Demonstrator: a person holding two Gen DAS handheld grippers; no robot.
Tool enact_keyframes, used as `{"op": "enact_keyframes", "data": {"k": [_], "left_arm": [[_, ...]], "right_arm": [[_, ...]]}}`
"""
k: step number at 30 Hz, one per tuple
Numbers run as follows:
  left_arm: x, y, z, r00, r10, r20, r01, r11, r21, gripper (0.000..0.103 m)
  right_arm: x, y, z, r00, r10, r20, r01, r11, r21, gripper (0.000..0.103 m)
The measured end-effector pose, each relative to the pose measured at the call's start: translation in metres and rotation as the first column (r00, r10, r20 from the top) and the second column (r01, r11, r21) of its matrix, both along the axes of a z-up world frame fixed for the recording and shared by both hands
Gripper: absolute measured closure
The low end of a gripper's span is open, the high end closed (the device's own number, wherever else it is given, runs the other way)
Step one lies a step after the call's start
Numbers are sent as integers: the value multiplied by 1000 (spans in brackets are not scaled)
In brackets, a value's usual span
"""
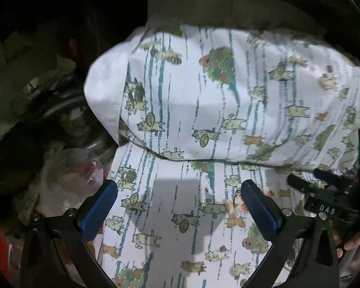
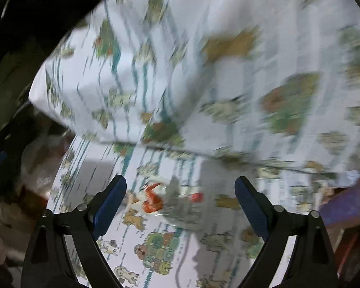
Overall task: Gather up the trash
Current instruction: 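Grasp the white chicken wing snack packet with the right gripper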
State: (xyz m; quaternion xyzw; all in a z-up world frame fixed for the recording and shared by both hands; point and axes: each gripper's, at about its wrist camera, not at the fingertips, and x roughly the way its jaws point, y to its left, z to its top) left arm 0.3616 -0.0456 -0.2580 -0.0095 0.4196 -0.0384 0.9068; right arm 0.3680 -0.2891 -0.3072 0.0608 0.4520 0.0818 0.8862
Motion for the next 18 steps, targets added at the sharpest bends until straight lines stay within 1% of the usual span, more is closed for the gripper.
{"op": "enact_keyframes", "data": {"k": [3, 5, 6, 9, 11, 12, 13, 15, 18], "left_arm": [[14, 2, -13, 999, 27, -42, -27, 1000, -5, 0], [18, 4, -17, 998, 38, -52, -38, 999, -6, 0], [20, 4, -19, 998, 43, -55, -43, 999, 0, 0], [21, 3, -23, 997, 45, -60, -44, 999, 17, 0], [21, 5, -25, 997, 47, -66, -47, 999, 8, 0], [22, 6, -25, 996, 50, -68, -50, 999, 6, 0], [22, 7, -26, 996, 52, -71, -52, 999, 2, 0], [23, 9, -27, 996, 57, -71, -57, 998, 2, 0], [24, 11, -27, 995, 64, -77, -64, 998, -6, 0]], "right_arm": [[15, 9, -22, 997, 63, -53, -62, 998, 20, 12], [26, 17, -36, 989, 112, -94, -109, 994, 33, 12], [32, 20, -43, 986, 121, -110, -117, 992, 46, 12], [46, 18, -58, 983, 89, -163, -72, 992, 106, 12], [53, 12, -69, 970, 27, -243, 8, 990, 141, 12], [54, 10, -72, 967, 16, -256, 28, 986, 167, 12], [55, 7, -75, 966, 15, -257, 39, 978, 203, 12], [57, 6, -82, 961, 11, -277, 46, 979, 196, 12], [57, 7, -91, 951, 41, -305, 24, 978, 207, 12]]}}
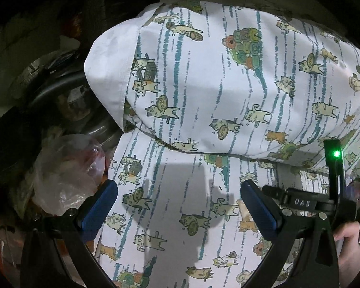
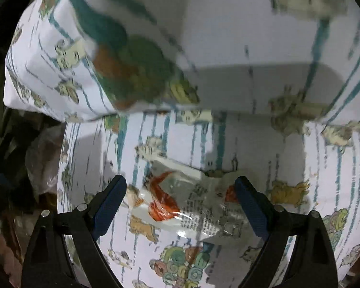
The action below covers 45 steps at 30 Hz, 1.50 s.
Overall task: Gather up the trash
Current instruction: 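Grasp the white chicken wing snack packet with the right gripper, then grasp the small beige scrap with the left gripper while the right lifts the packet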
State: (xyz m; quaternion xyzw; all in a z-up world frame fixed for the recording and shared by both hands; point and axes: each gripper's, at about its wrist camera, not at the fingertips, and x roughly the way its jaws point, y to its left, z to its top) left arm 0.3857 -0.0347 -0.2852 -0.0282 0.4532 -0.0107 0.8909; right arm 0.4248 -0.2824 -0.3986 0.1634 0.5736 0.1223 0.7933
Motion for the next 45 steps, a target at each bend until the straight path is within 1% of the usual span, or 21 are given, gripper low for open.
{"op": "enact_keyframes", "data": {"k": [4, 7, 12, 13, 14, 17, 19, 21, 26, 28, 30, 31, 32, 33, 34, 36, 38, 40, 42, 44, 45], "left_arm": [[-3, 0, 4, 1000, -14, -1, 14, 1000, -27, 0], [-7, -2, 9, 1000, -25, 20, 25, 1000, -11, 0], [-11, -1, 15, 999, -30, 34, 30, 1000, -8, 0], [-12, 0, 16, 999, -27, 34, 27, 1000, -10, 0], [-13, 1, 16, 999, -24, 34, 25, 1000, -12, 0], [-14, 3, 16, 999, -26, 35, 27, 1000, -7, 0], [-13, 2, 15, 999, -30, 36, 30, 1000, 5, 0], [-13, 1, 13, 999, -36, 34, 35, 999, 16, 0], [-7, -3, 6, 999, -47, 13, 47, 998, 33, 0], [-2, -5, 3, 999, -46, -4, 46, 999, 20, 0], [3, -7, -1, 999, -44, -22, 44, 999, 2, 0], [7, -10, -4, 998, -41, -40, 41, 999, -8, 0], [10, -12, -7, 998, -41, -51, 40, 999, -10, 0], [13, -17, -11, 996, -43, -72, 43, 999, -7, 0], [19, -23, -18, 992, -54, -114, 54, 999, 0, 3], [26, -36, -33, 976, -98, -194, 92, 995, -39, 23], [31, -48, -44, 965, -123, -232, 112, 992, -60, 26], [33, -61, -51, 961, -141, -237, 133, 990, -48, 28], [37, -73, -58, 954, -165, -250, 160, 986, -38, 38], [41, -85, -68, 937, -209, -281, 197, 978, -69, 41], [42, -91, -74, 928, -226, -296, 210, 974, -83, 45]], "right_arm": [[-9, 4, -1, 997, 73, -36, -72, 997, 38, 12], [-23, 14, -1, 985, 155, -71, -152, 987, 42, 12], [-50, 39, 4, 937, 338, -91, -339, 941, 11, 12], [-54, 45, 6, 929, 362, -79, -364, 931, -10, 12], [-58, 47, 9, 926, 373, -54, -376, 925, -62, 12], [-65, 62, 22, 923, 382, 55, -350, 889, -294, 12], [-63, 68, 24, 919, 382, 94, -318, 861, -397, 12], [-59, 74, 17, 917, 392, 74, -327, 845, -424, 12], [-45, 73, -6, 905, 423, -31, -401, 827, -393, 11], [-45, 75, -9, 898, 438, -41, -418, 818, -395, 9], [-43, 68, -8, 910, 412, -53, -399, 831, -388, 9], [-42, 64, -7, 917, 396, -54, -385, 839, -385, 13], [-41, 61, -4, 920, 391, -45, -376, 842, -387, 22], [-41, 56, -1, 920, 390, -35, -372, 844, -387, 28], [-42, 49, 1, 920, 391, -27, -371, 847, -382, 31], [-41, 32, 2, 926, 377, -26, -362, 866, -345, 32], [-42, 14, 4, 936, 349, -32, -338, 875, -346, 34], [-40, -6, 7, 949, 314, -28, -305, 892, -334, 35], [-38, -25, 11, 960, 279, -22, -272, 911, -310, 36], [-38, -44, 17, 970, 244, -12, -237, 927, -289, 40], [-39, -53, 21, 974, 226, -7, -219, 933, -286, 40]]}}
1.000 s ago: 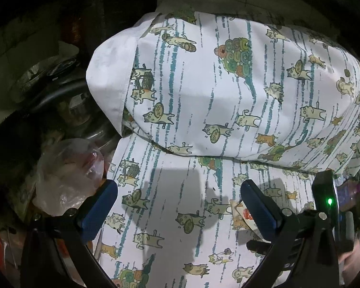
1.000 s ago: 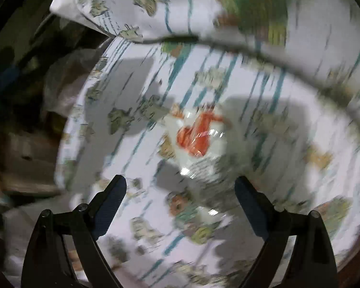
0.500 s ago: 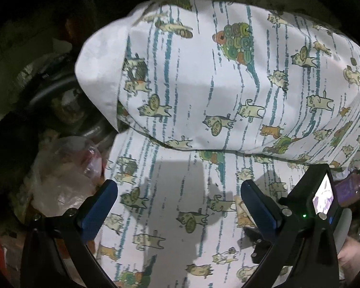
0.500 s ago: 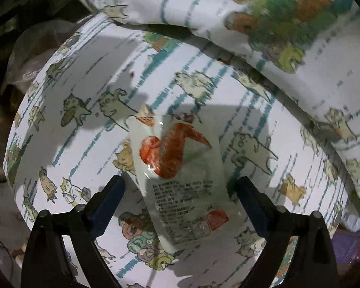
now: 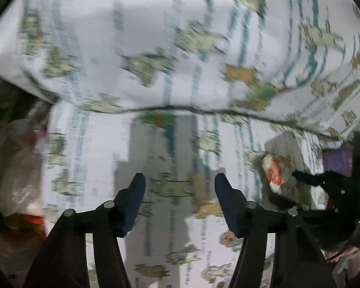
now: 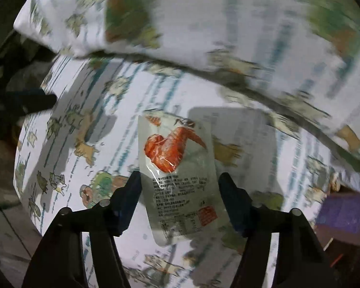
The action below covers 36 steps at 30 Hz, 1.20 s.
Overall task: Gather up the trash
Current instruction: 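Grasp the small beige scrap with the left gripper while the right lifts the packet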
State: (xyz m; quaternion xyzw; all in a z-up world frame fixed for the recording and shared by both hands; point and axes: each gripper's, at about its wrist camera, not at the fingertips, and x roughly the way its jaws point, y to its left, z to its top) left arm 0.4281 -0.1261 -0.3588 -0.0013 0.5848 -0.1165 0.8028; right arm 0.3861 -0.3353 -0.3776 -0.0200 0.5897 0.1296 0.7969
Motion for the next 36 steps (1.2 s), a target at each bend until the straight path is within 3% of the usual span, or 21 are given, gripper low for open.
{"op": "enact_keyframes", "data": {"k": [6, 11, 13, 21, 27, 31, 36], "left_arm": [[8, -17, -33, 998, 11, -70, -8, 999, 39, 66], [7, -27, -43, 995, 5, -99, -5, 1000, 4, 71], [5, -28, -46, 994, 9, -107, -8, 1000, 8, 79], [-6, -37, -49, 995, -8, -96, 18, 995, 100, 88], [-20, -32, -15, 999, -48, -8, 48, 997, 60, 89], [-35, -17, 27, 998, -10, 68, 13, 999, -40, 89], [-43, 4, 69, 980, 35, 194, -16, 995, -100, 89]], "right_arm": [[-13, -35, 8, 1000, -24, 15, 23, 999, 47, 40], [-23, -51, 16, 1000, -13, 21, 12, 999, 51, 40], [-26, -50, 19, 999, -22, 26, 21, 998, 58, 40], [-43, -15, 22, 998, -25, 60, 22, 998, 61, 40], [-52, -3, 37, 994, -23, 107, 16, 998, 59, 40], [-56, 2, 55, 987, -64, 148, 50, 994, 95, 40], [-61, 20, 74, 970, -133, 205, 106, 985, 136, 40]]}}
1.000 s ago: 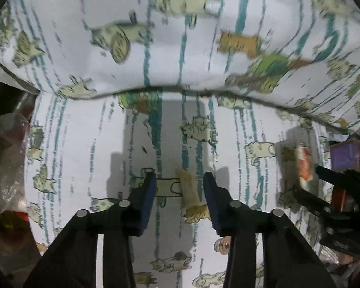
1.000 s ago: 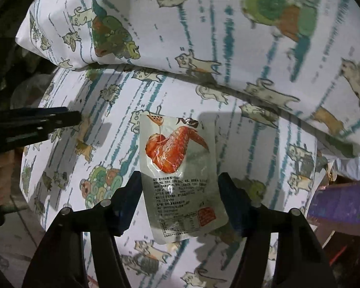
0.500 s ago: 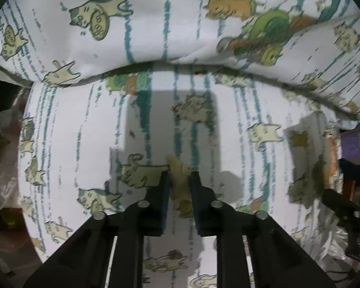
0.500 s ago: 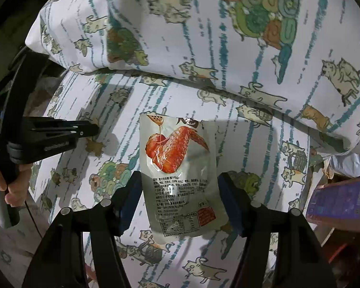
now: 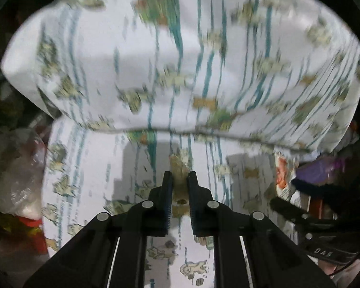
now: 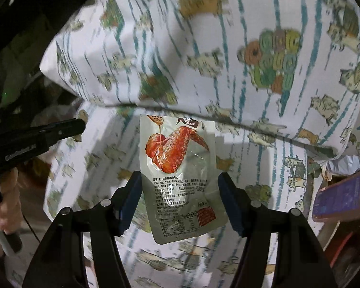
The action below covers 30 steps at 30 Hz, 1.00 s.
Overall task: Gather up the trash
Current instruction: 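Lift both held items up from the box toward the pink basket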
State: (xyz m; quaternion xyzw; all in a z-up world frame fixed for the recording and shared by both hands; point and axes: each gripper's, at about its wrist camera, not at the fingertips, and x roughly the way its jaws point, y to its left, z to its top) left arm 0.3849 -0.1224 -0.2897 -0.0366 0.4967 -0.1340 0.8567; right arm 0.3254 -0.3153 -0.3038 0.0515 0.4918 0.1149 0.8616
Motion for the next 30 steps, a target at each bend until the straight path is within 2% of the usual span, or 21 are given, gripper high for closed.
{"op": "enact_keyframes", "data": {"k": [5, 10, 15, 19, 24, 30], "left_arm": [[-10, 20, 39, 982, 52, 183, -60, 997, 38, 89], [-28, 26, 63, 958, 32, 285, -53, 997, 65, 89], [-47, 43, 78, 949, 30, 315, -46, 998, 45, 89], [-60, 50, 85, 927, 31, 373, -60, 996, 68, 89], [-66, 62, 89, 917, 39, 396, -72, 995, 68, 89], [-81, 76, 103, 894, 33, 447, -82, 992, 91, 89]], "right_arm": [[-9, 11, 21, 996, -28, 81, 26, 999, 27, 40], [-16, 18, 42, 987, -30, 158, 23, 999, 46, 40], [-21, 26, 54, 977, -22, 214, 14, 999, 39, 40], [-25, 34, 61, 967, -7, 255, -1, 999, 33, 40], [-25, 48, 71, 954, 24, 298, -31, 999, 19, 40], [-33, 57, 96, 928, 42, 370, -49, 999, 9, 40]]}}
